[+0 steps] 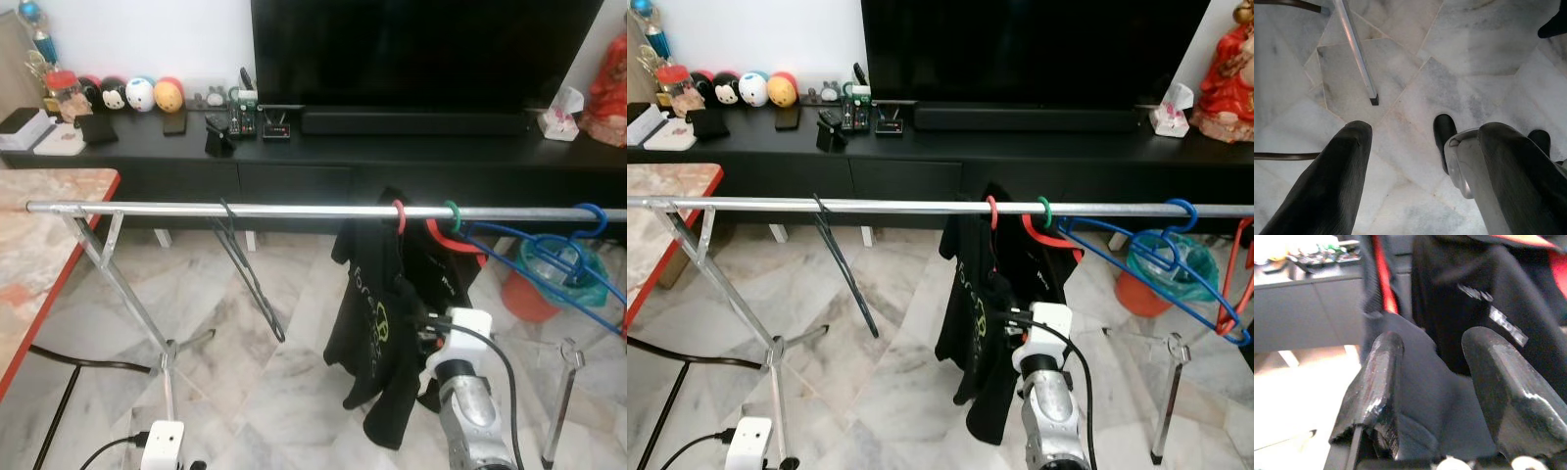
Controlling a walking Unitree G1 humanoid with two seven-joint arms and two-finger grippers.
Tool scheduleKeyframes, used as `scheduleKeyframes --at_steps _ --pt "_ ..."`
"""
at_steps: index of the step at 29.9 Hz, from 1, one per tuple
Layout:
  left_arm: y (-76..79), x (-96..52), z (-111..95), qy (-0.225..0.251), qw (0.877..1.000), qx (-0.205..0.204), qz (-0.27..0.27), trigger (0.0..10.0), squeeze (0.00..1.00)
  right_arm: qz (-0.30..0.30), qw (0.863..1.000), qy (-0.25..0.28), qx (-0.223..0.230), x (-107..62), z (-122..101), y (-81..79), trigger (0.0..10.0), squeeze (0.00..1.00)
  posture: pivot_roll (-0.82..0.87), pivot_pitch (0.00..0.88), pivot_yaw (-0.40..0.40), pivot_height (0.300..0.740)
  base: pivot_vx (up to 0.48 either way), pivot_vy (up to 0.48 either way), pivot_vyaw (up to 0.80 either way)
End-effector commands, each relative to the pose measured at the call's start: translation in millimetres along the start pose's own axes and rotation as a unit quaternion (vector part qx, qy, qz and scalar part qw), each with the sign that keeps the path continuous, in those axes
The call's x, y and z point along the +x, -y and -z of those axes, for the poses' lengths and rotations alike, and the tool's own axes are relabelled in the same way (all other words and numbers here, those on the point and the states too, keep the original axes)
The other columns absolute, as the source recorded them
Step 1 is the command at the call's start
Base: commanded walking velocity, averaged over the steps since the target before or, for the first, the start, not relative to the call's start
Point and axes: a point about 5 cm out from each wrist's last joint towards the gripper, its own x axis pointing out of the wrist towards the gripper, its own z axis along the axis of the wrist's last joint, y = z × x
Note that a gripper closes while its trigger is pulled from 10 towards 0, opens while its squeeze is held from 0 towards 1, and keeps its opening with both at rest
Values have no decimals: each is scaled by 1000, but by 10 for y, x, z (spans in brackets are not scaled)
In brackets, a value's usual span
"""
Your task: Hang hanger
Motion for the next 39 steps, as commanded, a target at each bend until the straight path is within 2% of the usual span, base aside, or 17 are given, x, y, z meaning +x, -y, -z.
scheduleKeyframes --at_steps 1,16,22,28,33,35,39 --pt "-12 -10 37 -5 1000 -9 -2 10000 0 -9 1000 12 -5 36 -63 -24 10000 0 -7 0 -20 740 0 0 0" --pt "-20 -10 28 -2 1000 -9 -2 10000 0 -17 1000 24 -5 73 -126 -59 10000 0 -8 0 -17 740 0 0 0" --pt "-16 -9 25 -2 1000 -9 -2 10000 0 -54 995 79 -11 235 -431 -206 10000 0 -7 0 -18 740 0 0 0" --pt "-8 -8 24 -1 1000 -10 -1 10000 0 -79 993 92 -9 287 -529 -281 10000 0 -8 0 -17 740 0 0 0" --pt "1 -6 22 -1 1000 -8 1 10000 0 -82 995 63 -12 357 -490 -291 10000 0 -9 0 -15 740 0 0 0" --pt "8 -6 22 0 1000 -9 1 10000 0 -66 997 16 -24 414 -414 -275 10000 0 -9 0 -15 740 0 0 0" --pt "5 -6 21 1 1000 -10 0 10000 0 -57 998 17 -9 491 -485 -292 10000 0 -4 0 -18 740 0 0 0"
